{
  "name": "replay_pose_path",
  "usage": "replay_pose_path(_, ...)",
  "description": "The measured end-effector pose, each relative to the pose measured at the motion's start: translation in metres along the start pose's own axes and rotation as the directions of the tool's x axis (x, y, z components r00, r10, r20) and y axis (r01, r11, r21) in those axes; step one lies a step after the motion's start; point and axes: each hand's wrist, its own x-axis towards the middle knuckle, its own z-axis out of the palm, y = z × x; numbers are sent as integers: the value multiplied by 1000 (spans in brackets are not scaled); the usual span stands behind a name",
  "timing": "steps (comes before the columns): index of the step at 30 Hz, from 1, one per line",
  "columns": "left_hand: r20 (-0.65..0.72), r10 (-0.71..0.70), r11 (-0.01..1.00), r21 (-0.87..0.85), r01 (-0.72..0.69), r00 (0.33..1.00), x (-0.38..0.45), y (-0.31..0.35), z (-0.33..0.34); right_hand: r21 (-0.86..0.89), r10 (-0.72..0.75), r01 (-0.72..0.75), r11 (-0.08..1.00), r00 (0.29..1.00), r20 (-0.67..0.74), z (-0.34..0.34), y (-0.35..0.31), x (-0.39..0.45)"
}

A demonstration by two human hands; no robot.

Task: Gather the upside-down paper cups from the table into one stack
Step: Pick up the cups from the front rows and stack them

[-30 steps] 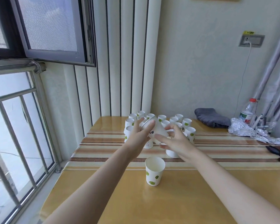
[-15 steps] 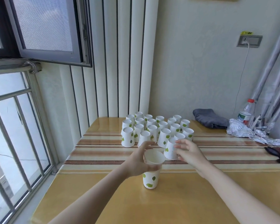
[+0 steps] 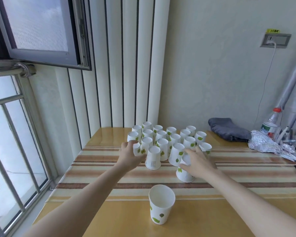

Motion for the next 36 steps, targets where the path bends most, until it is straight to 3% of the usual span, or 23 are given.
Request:
replay_pose_path(2,-13,-1,996,89,2,1000,12,-1,3,-88,9,-5,996,999,45,5,-6,13)
replay_pose_path(8,-32,41,990,139,-36,999,18,-1,26,-157,11,1,988,997,73,14,-7,24)
replay_pose_path(11,-132,88,979,192,-61,987,12,4,24,-7,16,-15,1000,999,49,3,-2,24)
replay_pose_path(13,-142,126,987,114,-110,982,5,14,21,237,61,-68,969,998,35,-10,-4,22)
replay_pose_path(15,-95,126,990,-58,-131,988,-8,31,15,604,96,-135,786,991,96,-24,-12,14)
replay_pose_path(17,37,76,944,-325,-60,996,-21,49,9,883,73,-177,434,984,161,-37,-26,0)
replay_pose_path(19,208,77,846,-530,47,975,-35,65,4,972,1,-174,158,984,176,-44,-40,-16)
replay_pose_path(22,178,177,786,-618,-30,968,-52,79,-1,985,-122,-170,-12,978,167,-49,-53,-44)
replay_pose_path(24,83,240,790,-596,-145,967,-66,84,-10,987,-197,-158,17,968,158,-50,-52,-61)
replay_pose_path(26,79,321,822,-518,-237,944,-79,82,-19,987,-245,-141,83,957,157,-50,-42,-74)
replay_pose_path(28,176,434,866,-353,-355,884,-89,73,-23,987,-183,-150,64,970,159,-48,-28,-80)
replay_pose_path(31,319,514,850,-66,-522,796,-105,60,-16,984,16,-178,10,984,178,-43,-10,-83)
replay_pose_path(36,369,490,844,24,-535,790,-106,40,1,982,78,-188,31,980,185,-35,2,-92)
